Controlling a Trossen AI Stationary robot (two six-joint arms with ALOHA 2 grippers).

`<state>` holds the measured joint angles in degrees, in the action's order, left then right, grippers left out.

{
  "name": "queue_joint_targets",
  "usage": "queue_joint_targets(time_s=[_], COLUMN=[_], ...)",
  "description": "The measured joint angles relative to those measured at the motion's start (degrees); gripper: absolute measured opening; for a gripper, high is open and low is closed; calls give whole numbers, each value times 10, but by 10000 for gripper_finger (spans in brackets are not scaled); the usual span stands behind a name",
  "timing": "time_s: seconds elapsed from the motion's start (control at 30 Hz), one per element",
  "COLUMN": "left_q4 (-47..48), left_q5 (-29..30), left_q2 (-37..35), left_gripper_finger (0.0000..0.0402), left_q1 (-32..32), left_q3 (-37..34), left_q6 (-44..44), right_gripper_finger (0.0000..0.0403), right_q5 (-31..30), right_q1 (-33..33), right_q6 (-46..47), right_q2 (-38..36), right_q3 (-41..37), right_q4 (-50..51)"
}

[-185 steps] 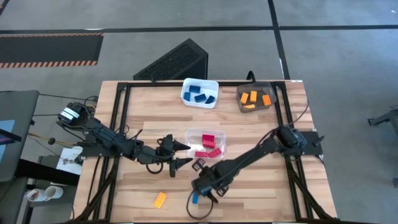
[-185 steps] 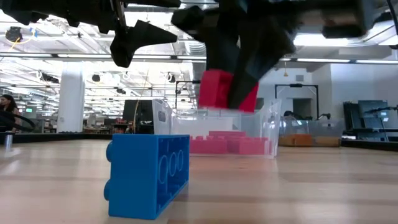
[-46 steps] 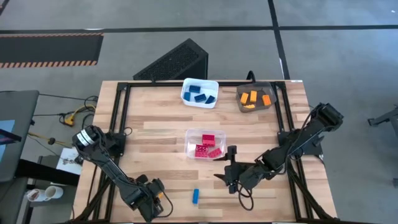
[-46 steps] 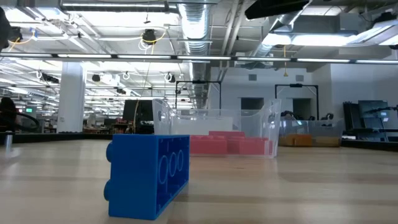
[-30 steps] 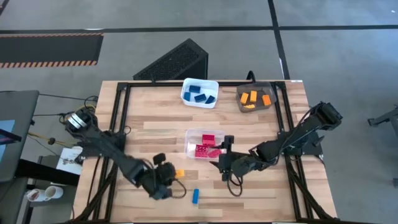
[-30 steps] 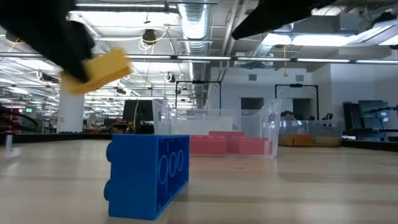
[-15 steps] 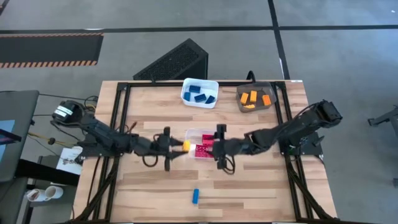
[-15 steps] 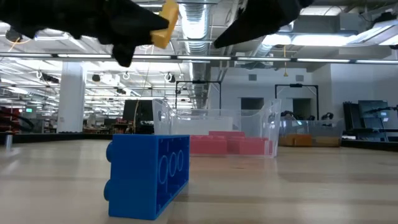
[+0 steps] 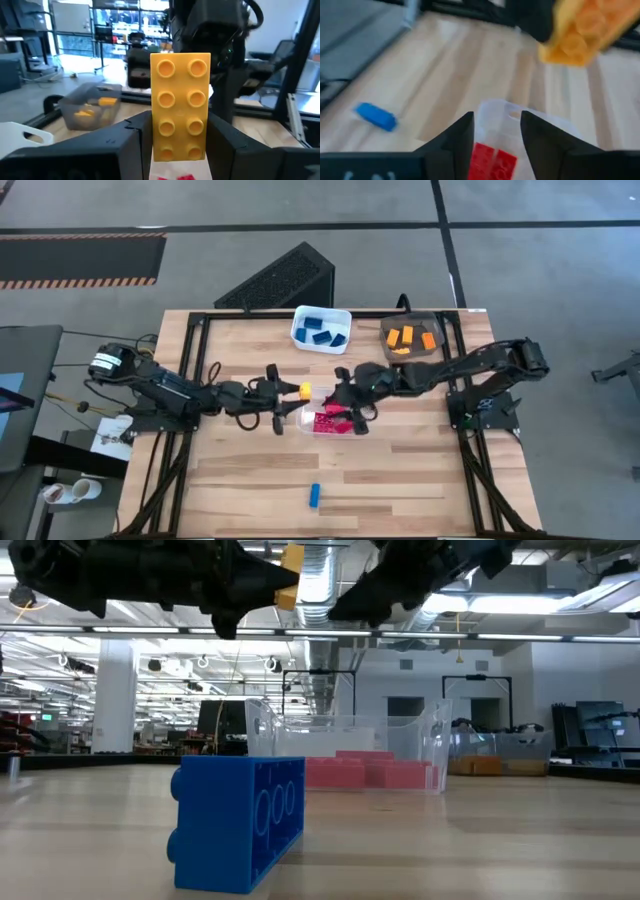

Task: Sort & place blocks by color
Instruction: Put the yellow block into the black bin

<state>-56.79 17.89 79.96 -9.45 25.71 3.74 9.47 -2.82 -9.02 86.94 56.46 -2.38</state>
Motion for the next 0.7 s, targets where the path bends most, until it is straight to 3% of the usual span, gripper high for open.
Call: queue_joint_targets(time_s=[0.07,0.17,0.37,0.57,0.7], left_q4=[-13,-25,-41,-45,-38], left_q5=[-3,-14,-27,-74,-120], left_q2=[0,0,0,0,9], left_gripper_finger=[103,103,103,104,104], left_q1=[9,22,49,102,130], left_q3=[0,0,0,21,49], left_q6=[-5,-12,-20,-18,-29], right_gripper_finger=[170,147,109,98,99], right_q5=[41,57,62,70,71], right_q1=[9,25,110,210,248], right_q6=[-11,-32,-13,45,59], right_q2=[-15,-47,-152,-233,-247], right_q3=[0,-18,-151,-262,-279], right_q4=[-8,1,-115,-255,-268])
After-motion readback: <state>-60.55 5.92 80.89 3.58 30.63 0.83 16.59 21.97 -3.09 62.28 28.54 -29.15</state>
